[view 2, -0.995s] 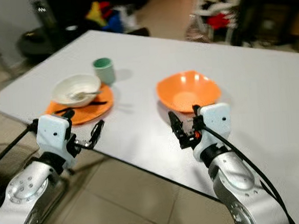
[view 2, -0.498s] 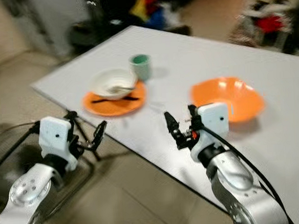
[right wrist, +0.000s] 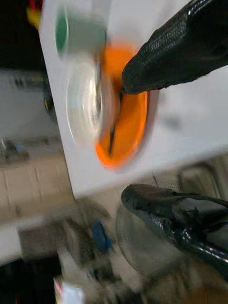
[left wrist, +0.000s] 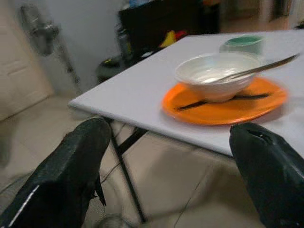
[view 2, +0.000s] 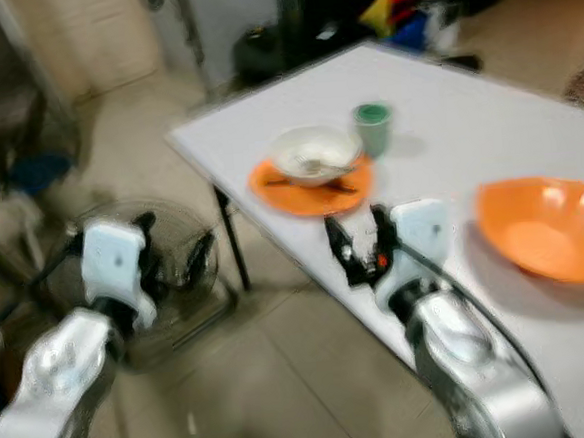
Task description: Setting the table
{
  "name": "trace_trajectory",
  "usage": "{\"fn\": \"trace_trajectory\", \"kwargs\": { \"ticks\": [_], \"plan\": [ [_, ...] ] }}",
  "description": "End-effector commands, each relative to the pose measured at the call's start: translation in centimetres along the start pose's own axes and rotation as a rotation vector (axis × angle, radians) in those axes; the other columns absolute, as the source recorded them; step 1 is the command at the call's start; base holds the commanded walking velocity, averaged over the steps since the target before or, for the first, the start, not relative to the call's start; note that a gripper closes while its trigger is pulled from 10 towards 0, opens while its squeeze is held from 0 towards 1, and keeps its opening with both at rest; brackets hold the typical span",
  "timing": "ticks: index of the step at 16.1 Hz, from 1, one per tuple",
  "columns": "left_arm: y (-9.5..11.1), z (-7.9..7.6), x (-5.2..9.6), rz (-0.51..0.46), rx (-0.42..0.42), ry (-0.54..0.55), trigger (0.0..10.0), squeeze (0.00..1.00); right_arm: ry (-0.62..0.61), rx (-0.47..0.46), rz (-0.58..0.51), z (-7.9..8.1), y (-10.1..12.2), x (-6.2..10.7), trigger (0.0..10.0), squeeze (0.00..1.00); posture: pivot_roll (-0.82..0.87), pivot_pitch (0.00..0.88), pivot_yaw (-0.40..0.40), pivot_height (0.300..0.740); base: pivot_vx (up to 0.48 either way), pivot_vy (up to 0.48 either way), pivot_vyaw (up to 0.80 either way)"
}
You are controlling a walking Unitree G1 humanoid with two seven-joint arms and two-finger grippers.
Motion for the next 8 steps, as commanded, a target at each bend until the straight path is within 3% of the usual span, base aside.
{"fn": "trace_trajectory", "kwargs": {
  "ticks": [1,8],
  "plan": [
    [0.12,0.08,0.06,-0.002,0.002,0.011,10.0,0.0,-0.01,0.014,0.005,-0.35,0.05,0.09,10.0,0.0,0.09,0.0,0.086,0.74,0.0,0.0,0.8],
    [0.07,0.23,0.24,-0.001,0.006,0.025,10.0,0.0,-0.001,0.02,0.011,-0.11,-0.13,-0.04,10.0,0.0,0.1,0.0,0.076,0.74,0.0,0.0,0.8]
  ]
}}
Point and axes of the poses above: a point about 5 cm out from each wrist's last joint towards the gripper, its own x axis pointing back from the gripper into the wrist, its own y axis along the axis of the wrist's last joint, z = x × y, the point moved 5 cm from there along -x, pointing out of the wrist towards the gripper, and after that the axes turned 8 degrees about x, right-handed, at the moved point
